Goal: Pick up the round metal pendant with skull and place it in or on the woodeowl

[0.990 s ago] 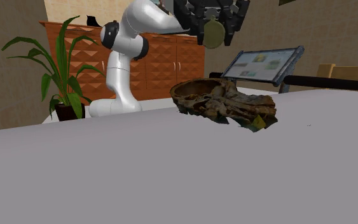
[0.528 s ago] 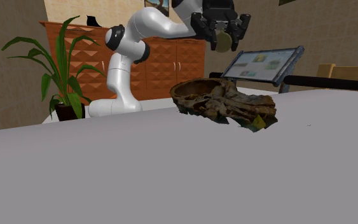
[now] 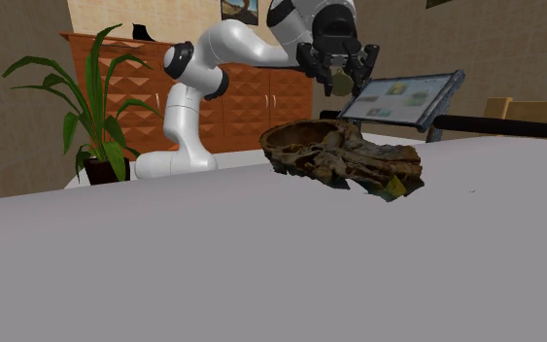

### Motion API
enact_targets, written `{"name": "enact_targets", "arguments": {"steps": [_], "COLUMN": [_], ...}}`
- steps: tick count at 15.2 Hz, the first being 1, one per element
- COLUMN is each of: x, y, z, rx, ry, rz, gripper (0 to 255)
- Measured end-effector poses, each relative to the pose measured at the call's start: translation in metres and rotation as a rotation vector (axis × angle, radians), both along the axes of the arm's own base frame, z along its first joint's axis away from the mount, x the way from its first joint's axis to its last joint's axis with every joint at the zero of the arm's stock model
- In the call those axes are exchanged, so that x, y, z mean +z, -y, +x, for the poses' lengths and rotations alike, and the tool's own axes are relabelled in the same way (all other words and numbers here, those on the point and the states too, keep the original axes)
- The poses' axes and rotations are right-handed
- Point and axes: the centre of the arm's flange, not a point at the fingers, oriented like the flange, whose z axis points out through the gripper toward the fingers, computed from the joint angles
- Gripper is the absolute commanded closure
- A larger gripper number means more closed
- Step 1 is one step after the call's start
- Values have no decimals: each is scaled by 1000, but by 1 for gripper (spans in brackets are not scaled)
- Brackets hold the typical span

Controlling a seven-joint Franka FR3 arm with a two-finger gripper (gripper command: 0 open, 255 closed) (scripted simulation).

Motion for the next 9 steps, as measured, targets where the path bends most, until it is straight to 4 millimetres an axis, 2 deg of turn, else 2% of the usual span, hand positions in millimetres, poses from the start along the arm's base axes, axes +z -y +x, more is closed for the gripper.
{"name": "enact_targets", "arguments": {"steps": [6,9], "x": [-33,-39], "y": [2,1], "z": [2,2], "rx": [0,0], "ry": [0,0], "rz": [0,0], "gripper": [255,255]}}
